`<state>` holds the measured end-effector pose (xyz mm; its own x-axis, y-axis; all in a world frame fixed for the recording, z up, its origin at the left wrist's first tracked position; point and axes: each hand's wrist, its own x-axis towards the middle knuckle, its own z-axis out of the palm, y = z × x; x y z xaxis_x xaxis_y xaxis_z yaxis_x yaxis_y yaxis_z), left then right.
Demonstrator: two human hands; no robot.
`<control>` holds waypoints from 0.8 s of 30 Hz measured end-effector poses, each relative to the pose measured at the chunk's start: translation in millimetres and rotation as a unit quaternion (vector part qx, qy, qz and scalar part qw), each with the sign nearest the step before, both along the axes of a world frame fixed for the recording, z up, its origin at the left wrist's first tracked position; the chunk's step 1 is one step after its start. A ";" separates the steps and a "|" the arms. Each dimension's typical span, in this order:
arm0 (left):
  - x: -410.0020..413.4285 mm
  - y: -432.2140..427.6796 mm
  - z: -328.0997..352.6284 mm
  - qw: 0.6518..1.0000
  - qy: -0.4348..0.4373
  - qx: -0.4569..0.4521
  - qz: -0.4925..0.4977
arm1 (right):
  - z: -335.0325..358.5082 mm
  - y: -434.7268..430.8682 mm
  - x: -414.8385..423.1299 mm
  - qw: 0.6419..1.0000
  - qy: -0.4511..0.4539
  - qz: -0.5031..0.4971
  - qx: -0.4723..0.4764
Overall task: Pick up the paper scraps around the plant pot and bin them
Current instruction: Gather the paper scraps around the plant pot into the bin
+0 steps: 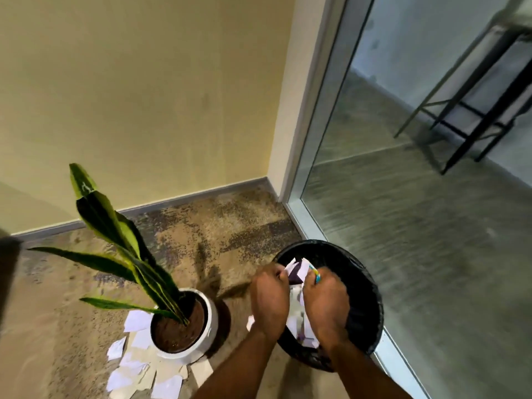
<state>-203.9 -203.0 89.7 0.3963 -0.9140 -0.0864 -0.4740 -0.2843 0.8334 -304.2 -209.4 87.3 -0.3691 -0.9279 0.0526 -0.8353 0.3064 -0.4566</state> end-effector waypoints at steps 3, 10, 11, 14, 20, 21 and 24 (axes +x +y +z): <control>-14.7 -6.7 -9.8 0.999 0.023 -0.008 -0.041 | -7.8 -4.2 -21.4 1.000 0.019 0.002 0.011; -22.9 -6.1 -32.4 0.997 -0.013 -0.010 -0.078 | -24.4 -3.9 -31.7 0.999 -0.027 -0.017 0.010; -19.5 -4.2 -31.5 0.996 -0.020 -0.010 -0.082 | -25.0 -2.8 -27.7 0.999 -0.032 -0.013 0.000; -2.9 1.2 -33.6 0.997 -0.026 -0.033 -0.060 | -26.9 1.7 -6.8 0.996 -0.062 0.031 -0.050; 47.6 30.5 -60.2 0.997 -0.003 -0.072 -0.026 | -40.3 36.7 71.0 0.958 -0.139 0.214 -0.130; 56.7 36.7 -72.3 0.997 -0.021 -0.067 -0.029 | -49.8 43.5 81.4 0.955 -0.144 0.234 -0.116; 78.1 55.0 -120.4 0.998 -0.046 0.001 -0.030 | -85.7 57.7 101.5 0.960 -0.119 0.242 -0.078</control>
<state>-125.9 -148.0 -30.8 0.3470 -0.9364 -0.0531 -0.5649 -0.2538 0.7852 -202.8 -151.7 1.6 0.0852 -0.9813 0.1727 -0.7283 -0.1797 -0.6613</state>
